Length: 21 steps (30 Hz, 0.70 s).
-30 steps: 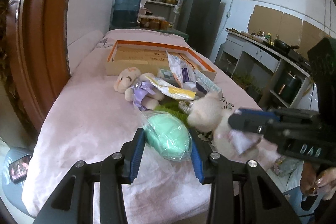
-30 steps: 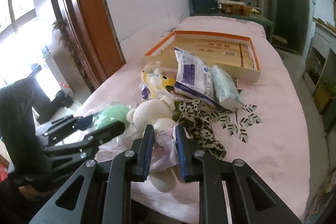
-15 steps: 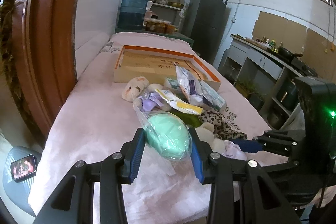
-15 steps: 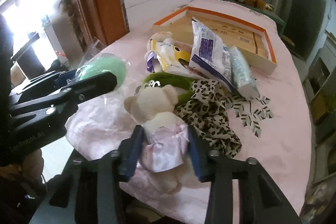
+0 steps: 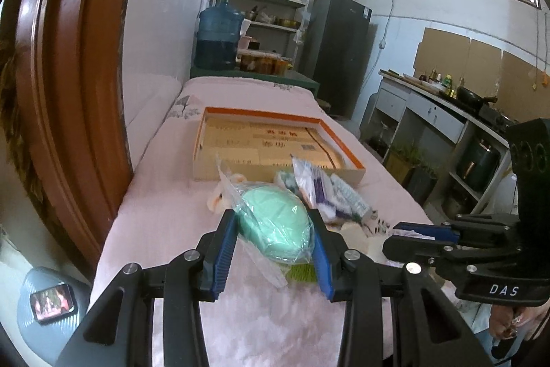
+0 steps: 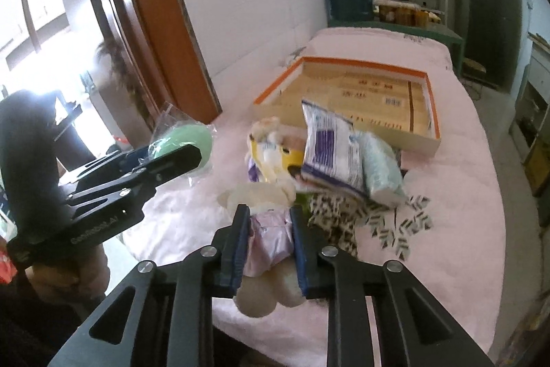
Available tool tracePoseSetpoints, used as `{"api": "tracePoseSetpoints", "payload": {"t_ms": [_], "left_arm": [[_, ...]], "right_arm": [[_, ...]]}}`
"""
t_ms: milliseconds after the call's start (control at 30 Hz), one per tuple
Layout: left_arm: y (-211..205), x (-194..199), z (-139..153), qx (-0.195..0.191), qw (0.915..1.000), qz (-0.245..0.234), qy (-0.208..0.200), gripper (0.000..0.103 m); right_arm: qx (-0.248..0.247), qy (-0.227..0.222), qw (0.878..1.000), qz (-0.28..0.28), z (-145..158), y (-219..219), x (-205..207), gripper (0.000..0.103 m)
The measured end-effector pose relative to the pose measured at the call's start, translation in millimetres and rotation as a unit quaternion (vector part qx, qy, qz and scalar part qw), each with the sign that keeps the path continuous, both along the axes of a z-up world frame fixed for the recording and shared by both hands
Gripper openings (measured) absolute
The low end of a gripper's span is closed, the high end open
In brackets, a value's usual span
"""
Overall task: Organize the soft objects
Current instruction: 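Carry the green ball and teddy bear over the cardboard tray with both grippers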
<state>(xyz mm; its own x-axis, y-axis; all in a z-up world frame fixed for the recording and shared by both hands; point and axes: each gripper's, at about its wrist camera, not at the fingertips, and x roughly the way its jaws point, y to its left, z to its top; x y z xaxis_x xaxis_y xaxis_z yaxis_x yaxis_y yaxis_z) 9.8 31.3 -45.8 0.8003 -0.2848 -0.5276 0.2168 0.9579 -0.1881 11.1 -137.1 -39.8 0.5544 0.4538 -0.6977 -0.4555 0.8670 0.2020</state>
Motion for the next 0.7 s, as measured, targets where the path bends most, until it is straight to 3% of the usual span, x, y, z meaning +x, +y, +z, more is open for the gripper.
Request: {"api": "tracePoseSetpoints", "payload": {"t_ms": [433, 700], "left_arm": [[-1.7, 25.4, 24.5, 0.001, 0.9999, -0.006, -0.016, 0.041], [-9.3, 44.8, 45.9, 0.013, 0.9995, -0.009, -0.028, 0.041]], "right_arm": [[0.051, -0.034, 0.998, -0.005, 43.6, -20.0, 5.9, 0.018], [0.053, -0.073, 0.996, -0.02, 74.0, -31.7, 14.8, 0.018]]}}
